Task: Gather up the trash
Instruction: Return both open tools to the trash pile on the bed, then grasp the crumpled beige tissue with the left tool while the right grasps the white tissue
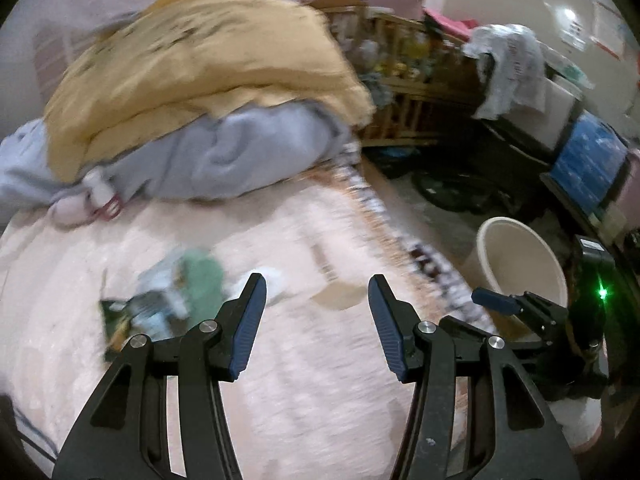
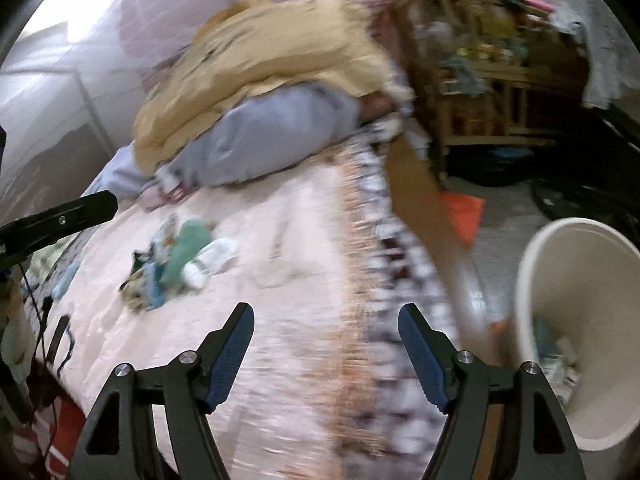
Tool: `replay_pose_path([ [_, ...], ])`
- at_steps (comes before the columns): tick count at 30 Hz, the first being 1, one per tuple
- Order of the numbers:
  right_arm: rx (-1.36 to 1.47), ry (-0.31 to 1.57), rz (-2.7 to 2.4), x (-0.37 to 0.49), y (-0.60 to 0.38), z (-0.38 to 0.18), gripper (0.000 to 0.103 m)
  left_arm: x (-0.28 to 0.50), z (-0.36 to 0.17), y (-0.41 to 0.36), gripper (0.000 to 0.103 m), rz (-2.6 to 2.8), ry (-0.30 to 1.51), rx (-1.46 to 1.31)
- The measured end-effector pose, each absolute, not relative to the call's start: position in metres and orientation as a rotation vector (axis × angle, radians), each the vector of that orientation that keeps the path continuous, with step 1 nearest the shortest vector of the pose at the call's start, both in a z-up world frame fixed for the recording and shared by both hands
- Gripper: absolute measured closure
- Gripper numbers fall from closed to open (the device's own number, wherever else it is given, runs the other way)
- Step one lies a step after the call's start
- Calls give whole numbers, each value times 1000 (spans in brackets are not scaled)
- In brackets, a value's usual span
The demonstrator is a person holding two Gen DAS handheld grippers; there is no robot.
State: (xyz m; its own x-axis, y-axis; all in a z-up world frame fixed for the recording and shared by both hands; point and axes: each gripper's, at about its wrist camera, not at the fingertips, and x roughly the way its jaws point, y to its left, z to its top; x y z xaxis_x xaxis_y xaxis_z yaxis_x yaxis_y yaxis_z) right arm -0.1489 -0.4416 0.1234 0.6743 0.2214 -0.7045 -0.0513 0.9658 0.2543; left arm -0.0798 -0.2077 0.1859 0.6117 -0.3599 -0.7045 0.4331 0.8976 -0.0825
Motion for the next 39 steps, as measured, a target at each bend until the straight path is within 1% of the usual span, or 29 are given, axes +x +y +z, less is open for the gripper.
replay_pose_path([
  [12,122,911,319,-107,-349,87,31,-76,123,-91,51,-327,898,-41],
  [19,122,948,400,-68,-311,73,31,-80,91,-59,51,-290,941,-33],
  [26,101,964,421,-29,-280,64,31,-61,77,-40,51,-258,934,-74],
  [31,71,997,405,-5,-266,53,42,-35,61,-34,51,-220,950,-90],
  [33,74,1017,405,5,-262,47,49,-25,55,-35,51,-219,951,-97],
  [34,72,1025,405,8,-260,44,50,-21,51,-37,53,-221,956,-96],
  [36,68,1036,412,12,-257,40,57,-15,46,-39,74,-222,966,-104],
  [37,57,1038,409,12,-256,39,60,-12,43,-39,82,-223,979,-118],
  [38,53,1035,415,11,-256,40,72,-13,41,-39,82,-225,982,-134],
  [39,55,1035,426,8,-257,41,74,-14,42,-39,83,-231,975,-148],
])
